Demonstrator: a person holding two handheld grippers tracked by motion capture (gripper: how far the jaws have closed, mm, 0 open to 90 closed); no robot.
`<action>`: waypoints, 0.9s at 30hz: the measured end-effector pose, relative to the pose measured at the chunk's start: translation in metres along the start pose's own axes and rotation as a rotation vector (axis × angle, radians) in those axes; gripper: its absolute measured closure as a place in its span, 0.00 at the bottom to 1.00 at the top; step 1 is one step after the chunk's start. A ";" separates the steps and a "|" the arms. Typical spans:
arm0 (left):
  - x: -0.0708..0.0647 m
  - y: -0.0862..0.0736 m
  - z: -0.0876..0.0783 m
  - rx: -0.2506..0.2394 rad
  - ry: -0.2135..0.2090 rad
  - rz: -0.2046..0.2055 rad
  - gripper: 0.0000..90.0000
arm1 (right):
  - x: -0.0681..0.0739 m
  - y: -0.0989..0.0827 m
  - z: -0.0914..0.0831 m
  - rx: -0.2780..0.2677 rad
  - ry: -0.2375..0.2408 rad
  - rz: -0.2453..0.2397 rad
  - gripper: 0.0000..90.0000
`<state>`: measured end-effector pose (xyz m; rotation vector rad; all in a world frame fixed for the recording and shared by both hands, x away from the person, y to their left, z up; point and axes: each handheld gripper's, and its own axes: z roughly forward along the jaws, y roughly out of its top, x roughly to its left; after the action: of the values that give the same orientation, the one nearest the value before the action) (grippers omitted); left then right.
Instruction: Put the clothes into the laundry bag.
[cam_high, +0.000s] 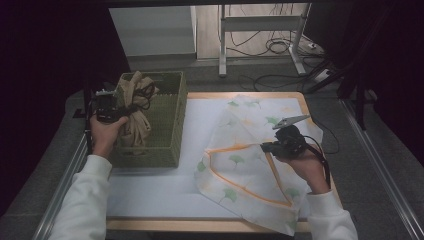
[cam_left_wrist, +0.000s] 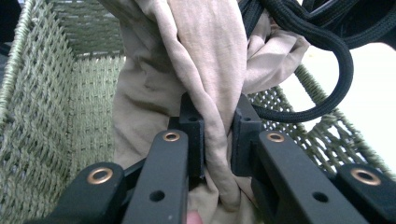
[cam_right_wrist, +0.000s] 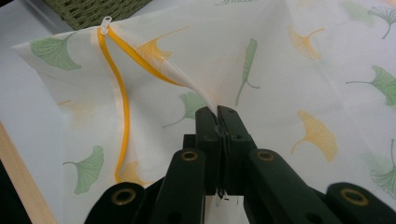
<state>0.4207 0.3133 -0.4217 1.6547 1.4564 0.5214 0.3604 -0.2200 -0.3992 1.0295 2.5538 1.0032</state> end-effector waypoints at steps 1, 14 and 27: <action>0.000 0.000 -0.001 -0.004 -0.004 -0.001 0.88 | 0.000 0.000 0.000 0.000 0.000 0.000 0.96; -0.004 0.001 -0.013 -0.078 -0.023 -0.010 0.88 | -0.001 0.000 0.000 0.000 -0.001 0.002 0.96; -0.016 0.005 -0.031 -0.161 -0.041 0.023 0.88 | -0.001 -0.001 0.000 0.000 -0.004 0.003 0.96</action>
<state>0.3957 0.3077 -0.3973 1.5474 1.3315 0.5987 0.3606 -0.2209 -0.3996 1.0343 2.5502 1.0002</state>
